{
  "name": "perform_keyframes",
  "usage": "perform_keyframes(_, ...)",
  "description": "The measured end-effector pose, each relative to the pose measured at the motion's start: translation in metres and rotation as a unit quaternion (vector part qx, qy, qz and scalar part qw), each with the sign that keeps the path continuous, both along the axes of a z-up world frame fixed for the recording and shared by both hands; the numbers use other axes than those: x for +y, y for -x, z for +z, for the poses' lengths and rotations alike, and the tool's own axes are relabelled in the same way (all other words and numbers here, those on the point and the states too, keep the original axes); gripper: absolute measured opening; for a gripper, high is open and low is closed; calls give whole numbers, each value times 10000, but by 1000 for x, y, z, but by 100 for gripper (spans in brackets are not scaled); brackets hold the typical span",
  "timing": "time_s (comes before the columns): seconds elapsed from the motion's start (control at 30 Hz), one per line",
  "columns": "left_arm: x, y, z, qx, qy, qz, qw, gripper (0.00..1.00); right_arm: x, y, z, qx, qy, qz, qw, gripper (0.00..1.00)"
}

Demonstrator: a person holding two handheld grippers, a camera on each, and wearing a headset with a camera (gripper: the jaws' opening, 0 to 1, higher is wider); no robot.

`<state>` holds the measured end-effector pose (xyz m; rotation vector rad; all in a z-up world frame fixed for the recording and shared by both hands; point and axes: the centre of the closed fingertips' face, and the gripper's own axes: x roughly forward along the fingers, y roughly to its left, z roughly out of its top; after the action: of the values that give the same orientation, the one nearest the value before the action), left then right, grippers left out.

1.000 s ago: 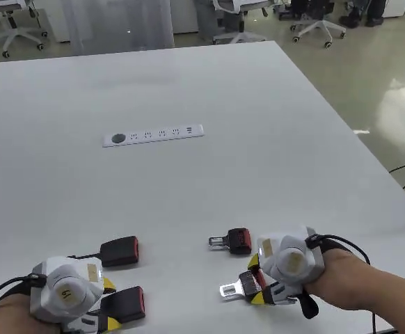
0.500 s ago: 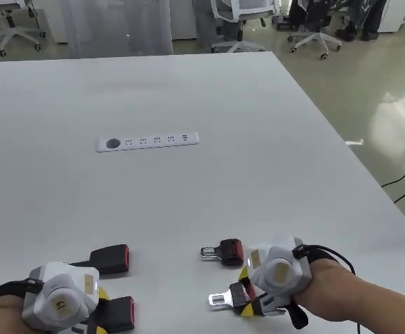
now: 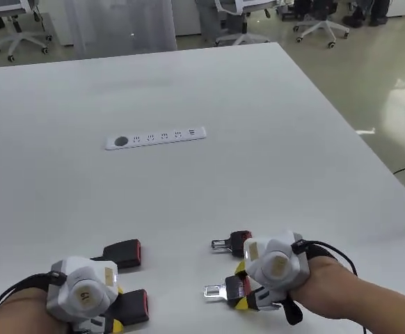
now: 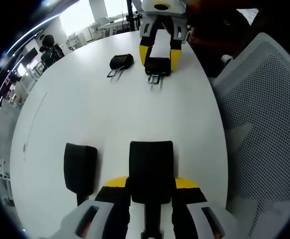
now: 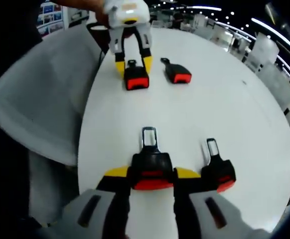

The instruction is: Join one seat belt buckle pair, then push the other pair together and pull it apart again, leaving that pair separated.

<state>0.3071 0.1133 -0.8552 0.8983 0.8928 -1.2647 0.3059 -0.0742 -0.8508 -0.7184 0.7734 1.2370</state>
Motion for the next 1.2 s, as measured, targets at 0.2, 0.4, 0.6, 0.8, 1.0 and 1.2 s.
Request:
perform_keyframes(0.2, 0, -1, -1, 24, -96, -15, 9999, 33, 25, -1, 2, -11, -266, 1, 9996, 32)
perform_keyframes(0.4, 0, 0, -2, 63, -195, -83, 9998, 33, 57, 4, 3, -39, -473, 160, 9987, 32)
perform_keyframes(0.6, 0, 0, -1, 107, -145, -36, 9998, 33, 80, 6, 3, -100, -469, 296, 9984, 32)
perform_keyframes(0.8, -1, 2, -2, 84, -263, -146, 9995, 33, 94, 4, 3, -127, -495, 340, 9981, 32)
perform_keyframes(1.0, -1, 3, -2, 102, -343, -179, 9992, 33, 100, 3, 2, -220, -361, 535, 9977, 32)
perform_keyframes(1.2, -1, 4, -2, 148, -455, -344, 9983, 33, 99, 4, 3, -203, -456, 451, 9977, 32)
